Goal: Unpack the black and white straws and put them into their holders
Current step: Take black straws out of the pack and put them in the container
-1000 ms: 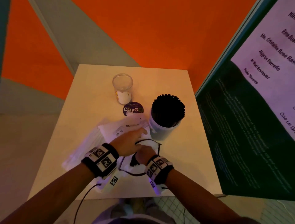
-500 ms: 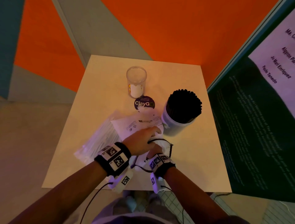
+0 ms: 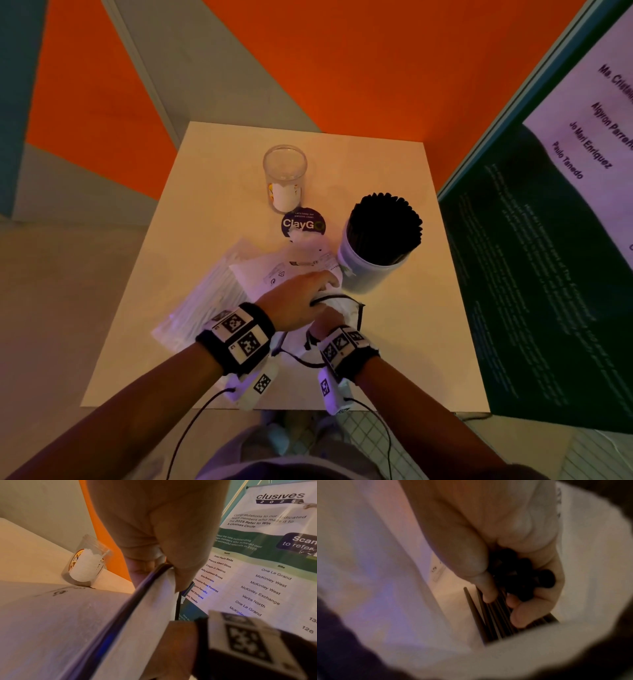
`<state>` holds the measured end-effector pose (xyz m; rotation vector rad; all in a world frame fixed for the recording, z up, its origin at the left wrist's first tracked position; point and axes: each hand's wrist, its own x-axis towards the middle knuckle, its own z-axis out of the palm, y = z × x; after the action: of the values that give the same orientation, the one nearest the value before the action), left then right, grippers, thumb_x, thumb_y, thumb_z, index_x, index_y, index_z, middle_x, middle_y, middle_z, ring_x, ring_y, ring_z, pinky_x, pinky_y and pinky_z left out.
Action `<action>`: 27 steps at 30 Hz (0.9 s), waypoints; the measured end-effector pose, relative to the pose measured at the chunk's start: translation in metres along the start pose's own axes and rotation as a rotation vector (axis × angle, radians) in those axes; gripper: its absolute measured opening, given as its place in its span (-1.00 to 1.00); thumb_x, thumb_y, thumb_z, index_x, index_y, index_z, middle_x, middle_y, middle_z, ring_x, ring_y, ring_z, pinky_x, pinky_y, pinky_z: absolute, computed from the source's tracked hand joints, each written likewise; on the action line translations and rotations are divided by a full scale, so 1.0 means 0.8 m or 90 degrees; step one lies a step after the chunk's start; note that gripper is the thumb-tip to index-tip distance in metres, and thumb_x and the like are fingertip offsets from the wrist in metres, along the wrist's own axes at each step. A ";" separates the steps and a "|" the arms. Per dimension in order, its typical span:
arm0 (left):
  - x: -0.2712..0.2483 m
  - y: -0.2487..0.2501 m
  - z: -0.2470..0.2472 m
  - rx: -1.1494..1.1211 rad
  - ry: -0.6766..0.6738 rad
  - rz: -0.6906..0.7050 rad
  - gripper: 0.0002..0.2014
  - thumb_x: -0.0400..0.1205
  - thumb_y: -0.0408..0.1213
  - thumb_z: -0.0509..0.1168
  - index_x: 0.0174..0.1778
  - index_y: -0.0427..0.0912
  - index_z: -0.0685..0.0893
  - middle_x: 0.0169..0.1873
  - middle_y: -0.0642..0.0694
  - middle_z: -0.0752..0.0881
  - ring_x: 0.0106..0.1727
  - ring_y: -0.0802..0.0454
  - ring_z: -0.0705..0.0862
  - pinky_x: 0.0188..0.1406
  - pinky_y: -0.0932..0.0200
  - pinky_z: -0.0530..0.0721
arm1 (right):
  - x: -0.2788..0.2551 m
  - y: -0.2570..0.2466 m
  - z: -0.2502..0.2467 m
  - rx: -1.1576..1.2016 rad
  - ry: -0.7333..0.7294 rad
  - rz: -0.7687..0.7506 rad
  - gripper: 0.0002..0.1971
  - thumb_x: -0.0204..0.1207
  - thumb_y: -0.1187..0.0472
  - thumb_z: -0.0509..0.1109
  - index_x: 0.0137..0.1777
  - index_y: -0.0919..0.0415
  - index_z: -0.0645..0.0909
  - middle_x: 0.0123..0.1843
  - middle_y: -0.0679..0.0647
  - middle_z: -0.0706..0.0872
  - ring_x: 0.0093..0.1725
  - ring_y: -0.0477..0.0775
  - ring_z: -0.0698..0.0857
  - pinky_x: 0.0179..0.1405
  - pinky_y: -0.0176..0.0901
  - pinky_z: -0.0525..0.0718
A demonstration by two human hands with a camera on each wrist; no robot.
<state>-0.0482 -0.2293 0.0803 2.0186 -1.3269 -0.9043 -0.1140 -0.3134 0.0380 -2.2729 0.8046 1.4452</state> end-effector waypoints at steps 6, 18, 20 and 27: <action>0.007 -0.002 0.010 0.063 -0.031 0.015 -0.62 0.63 -0.27 0.30 0.38 -0.08 0.47 0.26 -0.09 0.62 0.18 -0.06 0.62 0.16 -0.02 0.62 | -0.056 0.070 0.015 0.070 0.112 -0.190 -0.82 0.64 0.33 0.18 0.02 0.33 0.62 -0.01 0.26 0.59 -0.20 -0.03 0.72 -0.32 -0.55 0.57; 0.023 0.077 0.057 0.287 0.027 0.202 -0.09 0.39 0.53 0.16 0.57 0.06 0.21 0.47 0.05 0.29 0.47 0.08 0.22 0.45 0.14 0.18 | -0.162 0.256 -0.028 -0.155 0.178 -0.096 -0.75 0.62 0.22 0.18 0.27 0.19 0.50 0.24 0.13 0.65 0.22 0.17 0.64 -0.04 -0.11 0.49; 0.037 0.102 0.067 0.293 0.002 0.206 -0.09 0.43 0.47 0.20 0.59 0.04 0.15 0.45 0.02 0.36 0.44 0.06 0.31 0.45 0.09 0.31 | -0.174 0.259 -0.035 -0.150 0.224 -0.137 -0.78 0.61 0.20 0.21 0.22 0.15 0.49 0.16 0.12 0.67 0.14 0.16 0.66 -0.10 -0.10 0.49; 0.049 0.101 0.046 0.290 0.047 0.111 -0.88 0.66 -0.15 0.21 0.06 0.00 0.59 -0.26 -0.01 0.72 -0.26 0.01 0.69 -0.18 0.16 0.68 | -0.165 0.253 -0.052 0.174 0.335 -0.342 -0.71 0.49 -0.04 0.45 0.08 0.12 0.60 -0.04 0.00 0.67 -0.07 -0.01 0.62 -0.14 -0.18 0.49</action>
<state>-0.1104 -0.2980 0.1091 2.1922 -1.7549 -0.4710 -0.2520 -0.4579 0.1804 -2.4110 0.4229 0.4801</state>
